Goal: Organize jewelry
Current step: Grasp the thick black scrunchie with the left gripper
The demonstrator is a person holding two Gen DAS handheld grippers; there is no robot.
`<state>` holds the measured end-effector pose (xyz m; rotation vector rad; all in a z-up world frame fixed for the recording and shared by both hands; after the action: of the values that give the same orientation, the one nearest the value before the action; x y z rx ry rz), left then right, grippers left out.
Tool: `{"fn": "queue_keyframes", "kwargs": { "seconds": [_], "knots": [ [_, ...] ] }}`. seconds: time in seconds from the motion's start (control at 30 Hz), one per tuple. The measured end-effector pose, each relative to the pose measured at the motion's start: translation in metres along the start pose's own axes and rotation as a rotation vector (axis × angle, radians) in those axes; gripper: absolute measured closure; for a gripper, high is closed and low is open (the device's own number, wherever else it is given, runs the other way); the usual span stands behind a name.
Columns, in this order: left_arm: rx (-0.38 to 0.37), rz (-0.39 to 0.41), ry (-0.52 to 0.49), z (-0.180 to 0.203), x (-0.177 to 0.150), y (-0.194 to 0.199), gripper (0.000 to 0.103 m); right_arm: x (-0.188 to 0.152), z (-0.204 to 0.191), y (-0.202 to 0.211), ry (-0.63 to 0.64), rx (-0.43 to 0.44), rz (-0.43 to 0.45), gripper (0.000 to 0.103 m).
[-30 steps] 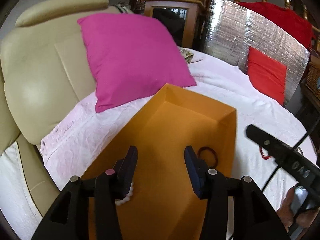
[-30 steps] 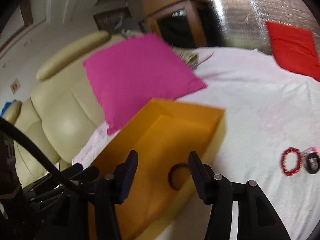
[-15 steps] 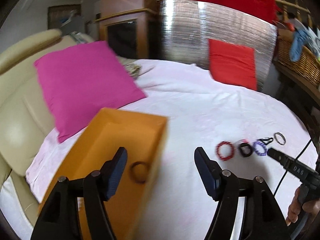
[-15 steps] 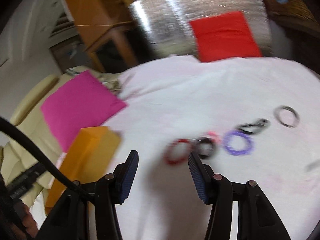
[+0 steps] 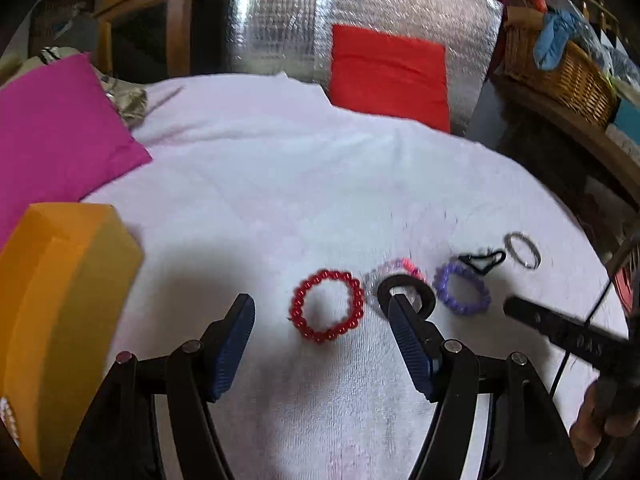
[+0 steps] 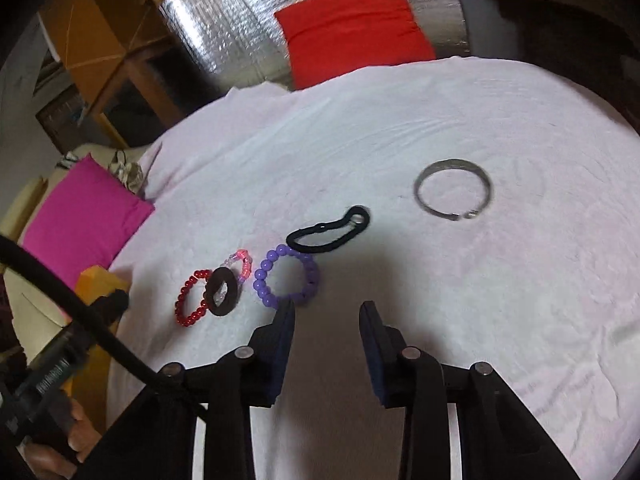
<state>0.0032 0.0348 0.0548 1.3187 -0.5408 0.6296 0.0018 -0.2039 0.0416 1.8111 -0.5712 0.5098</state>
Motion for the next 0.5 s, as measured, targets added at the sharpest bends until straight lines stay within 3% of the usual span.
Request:
{"fn": "queue_keyframes", "kwargs": {
  "seconds": [0.13, 0.27, 0.33, 0.5],
  "knots": [
    [-0.022, -0.022, -0.052, 0.004, 0.001, -0.014, 0.033, 0.004, -0.001, -0.021, -0.011, -0.031, -0.007, 0.067],
    [-0.092, -0.041, -0.099, 0.012, 0.002, -0.023, 0.033, 0.005, -0.013, -0.032, 0.031, -0.077, -0.007, 0.070],
    [-0.132, -0.049, -0.123, 0.018, 0.003, -0.028, 0.033, 0.004, -0.017, -0.033, 0.062, -0.082, -0.011, 0.089],
    [-0.172, -0.070, -0.178, 0.029, 0.003, -0.040, 0.036, -0.003, -0.015, -0.025, 0.096, -0.106, -0.020, 0.092]
  ]
}}
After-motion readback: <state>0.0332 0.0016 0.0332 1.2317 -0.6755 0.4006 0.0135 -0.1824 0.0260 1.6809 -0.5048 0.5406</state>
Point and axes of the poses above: each gripper's, at about its wrist camera, not at the fingertips, and y roughly against the way its jaws point, z to its right, x to its top, the point moved 1 cm from there along -y, roughly the way its jaws point, and after that the axes turned 5 degrees about y, right-handed, at the moved point
